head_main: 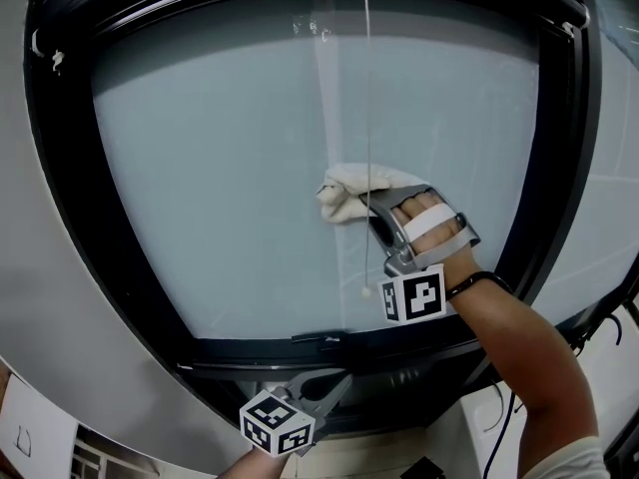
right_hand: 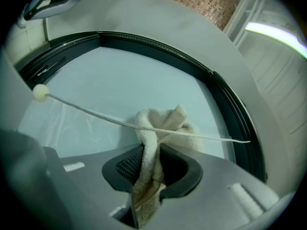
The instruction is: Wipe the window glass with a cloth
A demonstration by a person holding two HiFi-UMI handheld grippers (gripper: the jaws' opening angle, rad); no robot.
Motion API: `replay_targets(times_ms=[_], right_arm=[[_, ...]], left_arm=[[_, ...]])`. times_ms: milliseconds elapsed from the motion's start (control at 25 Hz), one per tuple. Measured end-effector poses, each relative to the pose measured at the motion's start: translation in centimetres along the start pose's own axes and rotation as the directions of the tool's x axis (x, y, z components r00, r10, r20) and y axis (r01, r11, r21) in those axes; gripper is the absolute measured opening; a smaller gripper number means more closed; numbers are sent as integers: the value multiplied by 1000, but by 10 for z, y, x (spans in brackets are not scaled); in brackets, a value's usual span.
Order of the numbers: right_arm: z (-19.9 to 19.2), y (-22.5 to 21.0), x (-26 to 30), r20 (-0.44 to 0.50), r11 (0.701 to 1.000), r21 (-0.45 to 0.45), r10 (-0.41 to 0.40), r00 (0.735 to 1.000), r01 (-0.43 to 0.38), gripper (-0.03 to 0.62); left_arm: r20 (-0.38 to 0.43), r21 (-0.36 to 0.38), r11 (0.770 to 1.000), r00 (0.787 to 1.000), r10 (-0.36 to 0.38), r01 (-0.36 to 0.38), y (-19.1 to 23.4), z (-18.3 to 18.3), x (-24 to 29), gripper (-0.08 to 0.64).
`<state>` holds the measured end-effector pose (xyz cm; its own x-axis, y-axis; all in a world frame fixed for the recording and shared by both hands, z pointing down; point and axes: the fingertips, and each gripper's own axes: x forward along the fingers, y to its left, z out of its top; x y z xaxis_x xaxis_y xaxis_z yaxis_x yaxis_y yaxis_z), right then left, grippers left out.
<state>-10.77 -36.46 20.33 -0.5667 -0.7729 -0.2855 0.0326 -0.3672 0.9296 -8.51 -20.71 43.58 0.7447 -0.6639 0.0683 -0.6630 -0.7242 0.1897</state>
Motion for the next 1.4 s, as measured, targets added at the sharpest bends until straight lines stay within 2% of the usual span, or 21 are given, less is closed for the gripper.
replay_targets(times_ms=[600, 920, 1400], right_arm=[[13, 81, -29, 23, 994, 61, 87, 996, -89, 87], [17, 110, -40, 19, 983, 152, 100, 995, -102, 87], [22, 146, -52, 31, 971, 195, 138, 990, -141, 86]], left_arm=[[-13, -31, 999, 1000, -7, 7, 5, -11, 8, 17], [-19, -35, 999, 1000, -9, 9, 8, -13, 11, 17], [-18, -43, 999, 1000, 6, -7, 14, -12, 12, 17]])
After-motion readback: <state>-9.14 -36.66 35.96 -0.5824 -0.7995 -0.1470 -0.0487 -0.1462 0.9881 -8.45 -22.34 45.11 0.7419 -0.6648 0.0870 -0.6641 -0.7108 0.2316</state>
